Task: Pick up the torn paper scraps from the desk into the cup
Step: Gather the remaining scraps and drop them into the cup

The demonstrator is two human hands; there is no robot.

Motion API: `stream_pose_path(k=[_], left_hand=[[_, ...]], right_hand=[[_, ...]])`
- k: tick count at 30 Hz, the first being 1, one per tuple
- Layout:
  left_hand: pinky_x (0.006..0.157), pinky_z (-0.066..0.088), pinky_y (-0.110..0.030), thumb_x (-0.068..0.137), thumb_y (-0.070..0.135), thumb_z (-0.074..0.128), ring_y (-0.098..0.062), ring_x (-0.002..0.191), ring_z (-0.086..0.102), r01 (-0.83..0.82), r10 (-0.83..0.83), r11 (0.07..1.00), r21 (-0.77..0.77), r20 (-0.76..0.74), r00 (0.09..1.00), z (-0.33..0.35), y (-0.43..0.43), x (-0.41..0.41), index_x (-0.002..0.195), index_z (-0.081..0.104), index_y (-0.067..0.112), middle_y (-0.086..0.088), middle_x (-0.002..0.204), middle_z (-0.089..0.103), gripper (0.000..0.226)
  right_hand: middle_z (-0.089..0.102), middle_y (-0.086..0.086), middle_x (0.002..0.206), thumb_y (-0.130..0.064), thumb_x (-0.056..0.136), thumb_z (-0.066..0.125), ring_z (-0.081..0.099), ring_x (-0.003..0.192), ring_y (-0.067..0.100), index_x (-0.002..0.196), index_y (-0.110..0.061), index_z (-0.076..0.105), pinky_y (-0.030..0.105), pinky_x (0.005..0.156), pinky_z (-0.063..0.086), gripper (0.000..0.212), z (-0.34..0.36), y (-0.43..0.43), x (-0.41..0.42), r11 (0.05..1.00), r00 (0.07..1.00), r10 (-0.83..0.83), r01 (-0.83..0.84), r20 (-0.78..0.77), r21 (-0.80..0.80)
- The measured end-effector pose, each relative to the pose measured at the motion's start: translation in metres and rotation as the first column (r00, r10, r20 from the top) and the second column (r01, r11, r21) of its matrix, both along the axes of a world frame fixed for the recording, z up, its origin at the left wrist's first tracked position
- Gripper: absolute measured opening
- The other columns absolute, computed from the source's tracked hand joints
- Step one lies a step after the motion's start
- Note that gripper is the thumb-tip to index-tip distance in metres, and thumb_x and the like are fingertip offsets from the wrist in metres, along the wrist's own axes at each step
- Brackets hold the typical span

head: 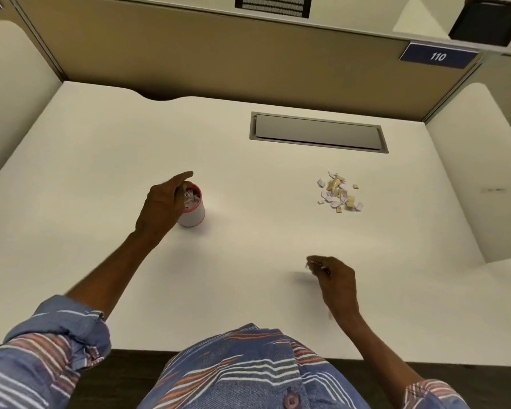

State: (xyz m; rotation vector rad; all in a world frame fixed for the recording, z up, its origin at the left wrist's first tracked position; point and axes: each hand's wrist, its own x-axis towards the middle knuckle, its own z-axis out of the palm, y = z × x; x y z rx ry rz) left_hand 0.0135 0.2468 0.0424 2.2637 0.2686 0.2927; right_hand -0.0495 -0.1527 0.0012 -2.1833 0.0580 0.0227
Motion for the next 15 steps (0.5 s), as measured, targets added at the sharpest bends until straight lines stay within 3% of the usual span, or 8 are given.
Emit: stream_pose_path(k=[4, 7, 11, 15], left_hand=[[0.092, 0.053, -0.027, 0.094, 0.010, 0.049, -0.009, 0.108, 0.064, -0.001, 0.002, 0.996, -0.086, 0.006, 1.000, -0.001, 0.006, -0.001, 0.124, 0.064, 0.032, 0.006, 0.115, 0.070, 0.040], [0.096, 0.051, -0.025, 0.093, 0.005, 0.052, -0.010, 0.112, 0.063, 0.014, -0.012, 0.994, -0.113, 0.025, 1.000, -0.004, 0.011, -0.001, 0.120, 0.069, 0.024, 0.005, 0.116, 0.071, 0.038], [0.095, 0.053, -0.029, 0.093, 0.010, 0.058, -0.009, 0.109, 0.065, 0.062, -0.058, 0.992, -0.113, 0.034, 0.998, -0.009, 0.014, -0.001, 0.115, 0.071, 0.023, 0.006, 0.115, 0.072, 0.029], [0.099, 0.053, -0.031, 0.094, 0.010, 0.055, -0.008, 0.110, 0.064, 0.036, -0.027, 0.985, -0.167, 0.056, 0.998, -0.014, 0.017, 0.002, 0.117, 0.070, 0.021, 0.005, 0.117, 0.071, 0.030]], right_hand=[[0.078, 0.004, 0.082, 0.002, 0.086, 0.071, 0.074, 0.074, 0.006, 0.097, -0.006, 0.078, 0.010, 0.069, 0.053, 0.015, 0.026, 0.059, 0.033, 0.960, 0.991, 0.000, 0.037, -0.131, 0.279], [0.076, 0.009, 0.084, 0.001, 0.085, 0.073, 0.075, 0.077, 0.014, 0.097, -0.001, 0.077, 0.016, 0.071, 0.057, 0.013, 0.046, 0.113, 0.058, 0.904, 0.977, 0.084, 0.008, -0.195, 0.427], [0.074, 0.009, 0.082, 0.000, 0.087, 0.071, 0.076, 0.084, 0.029, 0.098, 0.002, 0.075, 0.030, 0.084, 0.061, 0.012, 0.063, 0.183, 0.084, 0.876, 0.955, 0.233, -0.124, -0.184, 0.467], [0.075, 0.019, 0.091, -0.001, 0.089, 0.068, 0.075, 0.086, 0.030, 0.098, 0.002, 0.075, 0.036, 0.085, 0.062, 0.012, 0.071, 0.236, 0.105, 0.898, 0.947, 0.286, -0.214, -0.143, 0.384]])
